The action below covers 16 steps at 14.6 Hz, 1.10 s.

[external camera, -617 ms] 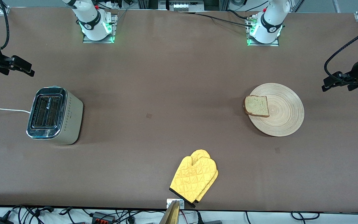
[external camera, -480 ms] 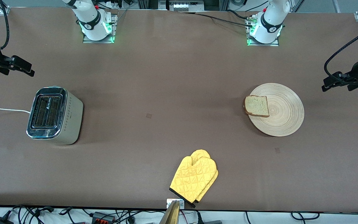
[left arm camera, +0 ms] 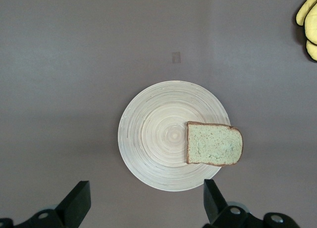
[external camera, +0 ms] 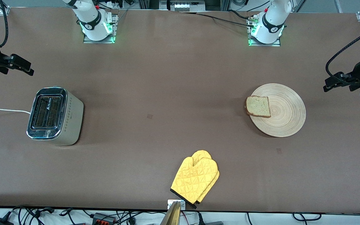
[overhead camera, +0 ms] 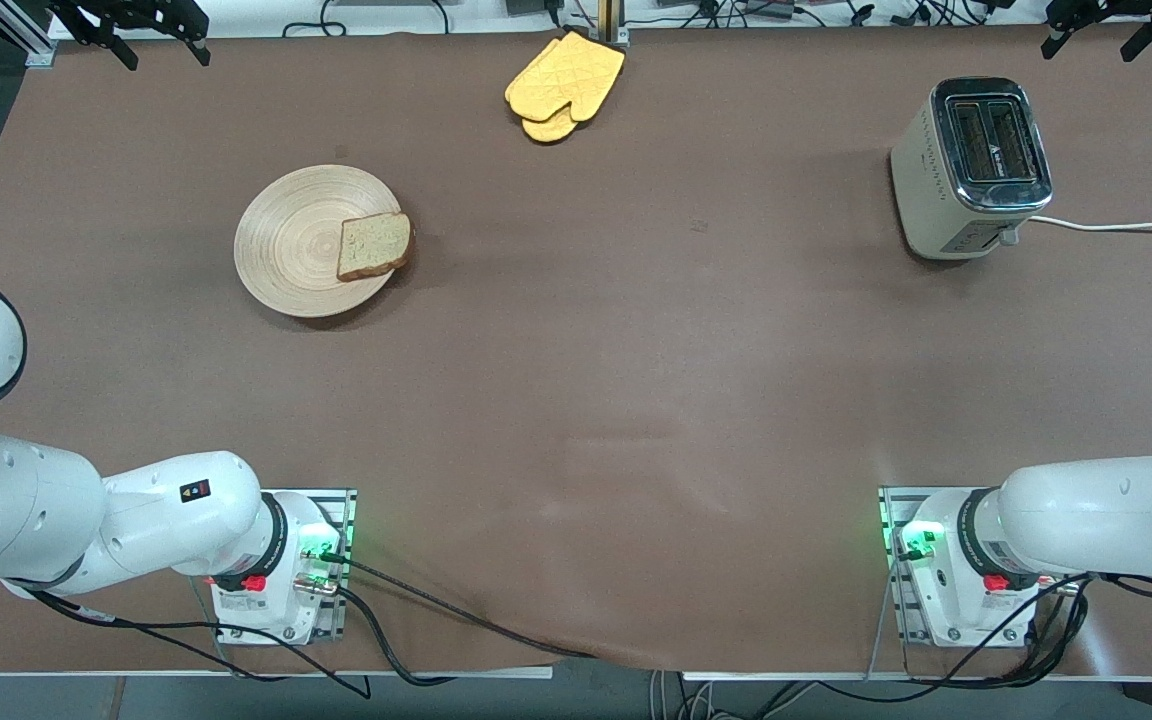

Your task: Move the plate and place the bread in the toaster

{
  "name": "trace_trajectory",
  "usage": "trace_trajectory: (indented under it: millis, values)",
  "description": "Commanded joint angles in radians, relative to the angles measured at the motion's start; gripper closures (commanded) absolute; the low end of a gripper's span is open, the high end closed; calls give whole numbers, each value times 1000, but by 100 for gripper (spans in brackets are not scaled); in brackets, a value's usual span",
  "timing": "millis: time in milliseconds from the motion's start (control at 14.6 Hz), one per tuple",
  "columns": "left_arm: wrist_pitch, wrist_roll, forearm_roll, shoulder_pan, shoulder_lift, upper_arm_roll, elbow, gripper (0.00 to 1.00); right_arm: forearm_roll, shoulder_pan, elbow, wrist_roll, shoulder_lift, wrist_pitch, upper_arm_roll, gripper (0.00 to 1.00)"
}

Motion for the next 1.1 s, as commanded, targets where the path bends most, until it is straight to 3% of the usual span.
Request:
trace_trajectory:
  millis: [0,343,548,1028]
  values:
    - [-17,0,-14,8,24,-2,18,0,-12,1,-21,-9,-5,15,-2,0]
    - [-18,9,-17,48,60,0,31,0,-6,4,-21,-8,23,45,0,0]
    - [-27,7,-19,60,109,0,37,0,0,4,31,6,50,41,0,0]
    - [-43,9,-17,54,105,-11,64,0,3,7,40,5,53,39,7,0]
